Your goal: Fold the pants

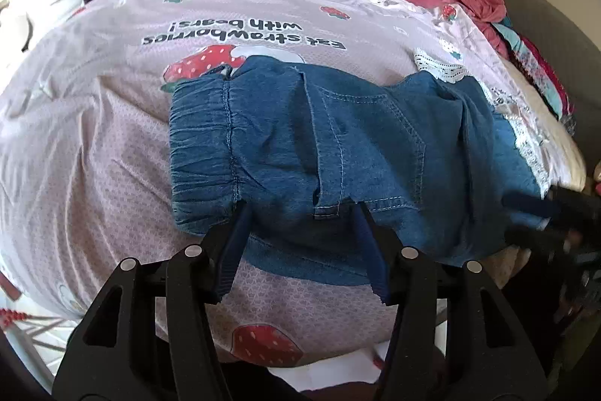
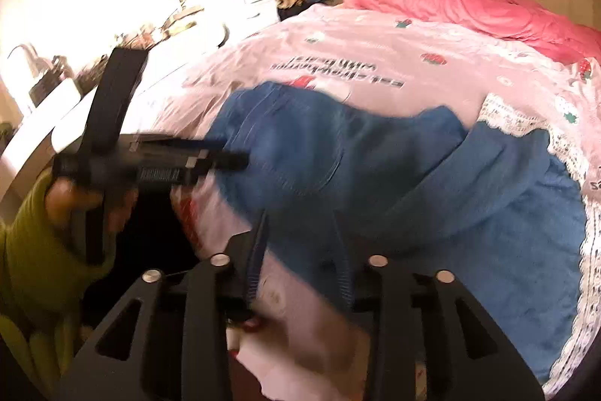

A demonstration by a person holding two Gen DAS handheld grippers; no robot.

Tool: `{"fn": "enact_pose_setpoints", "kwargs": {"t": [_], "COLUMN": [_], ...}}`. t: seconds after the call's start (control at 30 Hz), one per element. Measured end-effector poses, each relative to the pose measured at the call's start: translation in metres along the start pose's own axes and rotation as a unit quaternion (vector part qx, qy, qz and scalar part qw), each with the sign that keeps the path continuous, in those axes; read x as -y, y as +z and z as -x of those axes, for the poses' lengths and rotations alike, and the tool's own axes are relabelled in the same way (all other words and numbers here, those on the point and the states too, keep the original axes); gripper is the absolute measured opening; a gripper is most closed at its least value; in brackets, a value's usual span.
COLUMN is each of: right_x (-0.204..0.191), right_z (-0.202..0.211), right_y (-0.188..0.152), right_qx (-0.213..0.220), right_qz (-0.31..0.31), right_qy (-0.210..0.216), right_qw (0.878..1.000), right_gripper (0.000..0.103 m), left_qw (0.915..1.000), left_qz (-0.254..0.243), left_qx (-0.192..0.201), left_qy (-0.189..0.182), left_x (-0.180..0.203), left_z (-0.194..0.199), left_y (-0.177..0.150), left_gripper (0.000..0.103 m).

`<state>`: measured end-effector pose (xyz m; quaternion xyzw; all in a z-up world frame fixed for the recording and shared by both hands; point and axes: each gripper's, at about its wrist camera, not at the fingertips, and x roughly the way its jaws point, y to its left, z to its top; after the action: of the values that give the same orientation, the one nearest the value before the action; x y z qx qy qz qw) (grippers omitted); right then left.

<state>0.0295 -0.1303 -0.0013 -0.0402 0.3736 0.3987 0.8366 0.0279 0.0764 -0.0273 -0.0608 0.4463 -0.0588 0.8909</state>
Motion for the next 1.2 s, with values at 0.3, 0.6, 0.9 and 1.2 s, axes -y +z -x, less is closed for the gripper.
{"fn": "enact_pose_setpoints", "kwargs": {"t": [0.3,0.6,0.9,1.2], "right_x": [0.027,0.060,0.139,0.180], "right_z": [-0.062,0.025,0.057,0.018], "right_y": [-0.005,0.005,0.029,0.074], "right_qx": [-0.084,0.019,0.034,-0.006], "right_qz": [-0.039,-0.087,-0.142,-0.125], "right_qy": [-0.045,-0.068,-0.159,-0.192], "right_qw": [0.995,0.994,0.977,0.973], "right_gripper": [0.036,0.049,0.052,0.064], "left_qw": [1.0000,0.9974,0.9882,0.9827], "left_qz": [-0.007,-0.023,-0.079,-0.073], "left_qx": [-0.001,0.066,0.020,-0.054], "left_qy": [0.002,-0.017,-0.129,-0.161], "left_x": [0.003,0.028,0.104,0.130], "left_z": [-0.002,0.048,0.000,-0.072], "left_y": [0.000,0.020,0.045,0.046], "left_gripper": [0.052,0.061,0.062,0.059]}}
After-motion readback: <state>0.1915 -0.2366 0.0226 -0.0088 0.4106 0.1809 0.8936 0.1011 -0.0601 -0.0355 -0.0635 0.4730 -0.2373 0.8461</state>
